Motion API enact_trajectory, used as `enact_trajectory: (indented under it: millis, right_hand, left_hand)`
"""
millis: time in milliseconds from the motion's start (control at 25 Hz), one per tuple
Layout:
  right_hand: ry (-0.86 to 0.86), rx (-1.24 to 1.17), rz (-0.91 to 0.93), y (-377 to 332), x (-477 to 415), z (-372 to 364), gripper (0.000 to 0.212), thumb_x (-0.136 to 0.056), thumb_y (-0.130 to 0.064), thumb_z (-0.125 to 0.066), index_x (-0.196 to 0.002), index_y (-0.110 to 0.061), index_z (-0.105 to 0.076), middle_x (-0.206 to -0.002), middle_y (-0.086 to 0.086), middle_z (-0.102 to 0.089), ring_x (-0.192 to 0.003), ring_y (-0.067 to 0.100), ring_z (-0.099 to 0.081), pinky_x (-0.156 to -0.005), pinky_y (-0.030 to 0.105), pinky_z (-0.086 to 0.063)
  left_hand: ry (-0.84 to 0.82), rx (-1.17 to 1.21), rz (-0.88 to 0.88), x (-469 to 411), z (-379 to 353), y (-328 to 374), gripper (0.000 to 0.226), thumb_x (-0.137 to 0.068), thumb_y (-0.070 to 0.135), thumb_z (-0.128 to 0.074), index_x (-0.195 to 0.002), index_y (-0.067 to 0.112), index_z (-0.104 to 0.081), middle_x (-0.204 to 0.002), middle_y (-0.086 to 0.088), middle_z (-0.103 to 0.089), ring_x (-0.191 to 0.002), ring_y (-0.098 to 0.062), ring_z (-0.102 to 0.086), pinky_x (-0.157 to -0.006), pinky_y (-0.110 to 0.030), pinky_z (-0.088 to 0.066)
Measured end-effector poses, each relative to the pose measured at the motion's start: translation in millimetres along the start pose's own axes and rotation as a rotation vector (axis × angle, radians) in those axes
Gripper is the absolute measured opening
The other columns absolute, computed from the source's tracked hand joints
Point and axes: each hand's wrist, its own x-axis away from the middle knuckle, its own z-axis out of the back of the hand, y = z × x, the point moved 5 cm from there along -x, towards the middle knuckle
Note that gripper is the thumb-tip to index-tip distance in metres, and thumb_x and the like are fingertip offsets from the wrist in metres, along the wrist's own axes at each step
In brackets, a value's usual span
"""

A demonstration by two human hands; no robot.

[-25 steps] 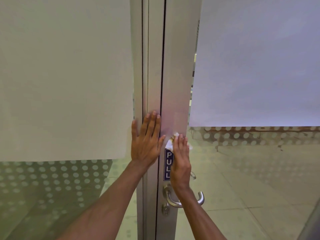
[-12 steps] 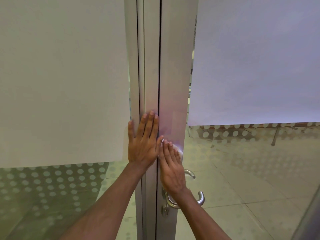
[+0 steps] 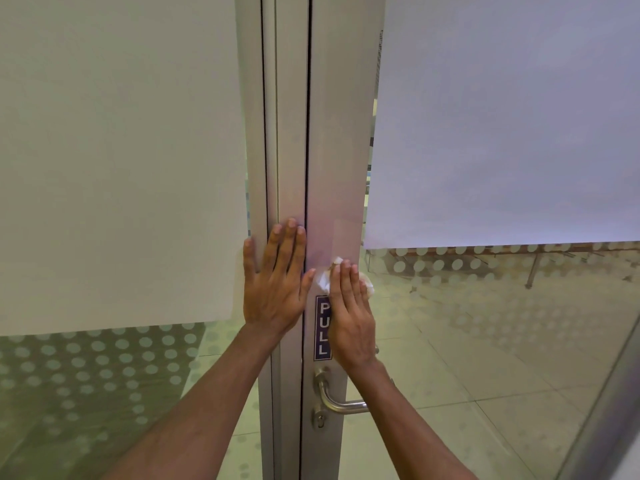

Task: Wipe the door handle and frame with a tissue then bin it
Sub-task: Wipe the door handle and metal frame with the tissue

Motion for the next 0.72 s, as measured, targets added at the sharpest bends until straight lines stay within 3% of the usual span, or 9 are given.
enact_trajectory:
  millis: [80, 200, 320, 400, 560, 720]
  right_hand:
    - [-0.006, -0.010, 0.009, -5.2, 1.7, -3.3, 0.076, -0.082, 0.013, -0.040, -0.151, -0.004, -0.014, -0.159, 0.013, -0.016, -0.151, 0.022, -0.004, -0.124, 0.037, -0.005]
    - [-0.163, 0.080, 0.328, -1.5, 35.3, -10.5, 0.080, -0.078, 0.014, -0.046, -0.151, -0.006, -0.019, -0.158, 0.012, -0.020, -0.151, 0.020, -0.005, -0.124, 0.035, -0.008]
    - [-0.277, 0.215, 0.574, 20.3, 49.7, 2.6, 0.067, -0.087, 0.004, -0.044, -0.151, -0.008, -0.027, -0.159, 0.008, -0.022, -0.150, 0.018, -0.010, -0.122, 0.035, -0.014]
    - [-0.250, 0.248, 0.562, 23.9, 28.1, 8.7, 0.067, -0.088, 0.002, -0.044, -0.151, -0.009, -0.023, -0.160, 0.007, -0.016, -0.150, 0.018, -0.009, -0.123, 0.034, -0.011]
    - [-0.131, 0.153, 0.343, 17.3, -15.8, 10.4, 0.079, -0.081, 0.013, -0.042, -0.152, -0.007, -0.012, -0.161, 0.009, -0.010, -0.151, 0.021, -0.005, -0.124, 0.036, -0.007]
    - [-0.249, 0.217, 0.438, 21.2, 45.5, -4.6, 0.075, -0.081, 0.009, -0.034, -0.151, -0.005, -0.013, -0.163, 0.008, 0.012, -0.150, 0.020, 0.005, -0.124, 0.034, 0.000]
  left_hand:
    - [-0.003, -0.007, 0.004, -0.1, -0.2, 0.1, 0.066, -0.106, 0.048, -0.013, -0.158, 0.010, -0.001, -0.166, -0.005, 0.006, -0.154, -0.021, 0.007, -0.122, -0.053, 0.009]
    - [0.003, -0.027, -0.008, -0.1, 0.6, 0.5, 0.065, -0.106, 0.048, -0.013, -0.158, 0.010, -0.001, -0.166, -0.005, 0.008, -0.153, -0.022, 0.008, -0.122, -0.053, 0.009]
    - [0.006, -0.028, -0.006, 0.4, 0.9, -0.4, 0.064, -0.106, 0.046, -0.013, -0.158, 0.011, -0.002, -0.166, -0.006, 0.007, -0.154, -0.022, 0.007, -0.122, -0.053, 0.009]
    - [0.008, -0.027, -0.004, 0.3, 1.4, 0.2, 0.065, -0.106, 0.047, -0.014, -0.158, 0.010, -0.002, -0.166, -0.006, 0.006, -0.154, -0.022, 0.006, -0.122, -0.053, 0.009]
    - [0.004, -0.020, 0.006, -0.3, 1.3, 0.3, 0.066, -0.106, 0.048, -0.014, -0.158, 0.011, 0.001, -0.166, -0.005, 0.007, -0.154, -0.021, 0.007, -0.122, -0.052, 0.009]
    - [0.008, -0.032, -0.001, 0.0, 0.5, 0.0, 0.065, -0.106, 0.047, -0.013, -0.158, 0.011, 0.000, -0.166, -0.005, 0.007, -0.154, -0.022, 0.007, -0.122, -0.052, 0.010]
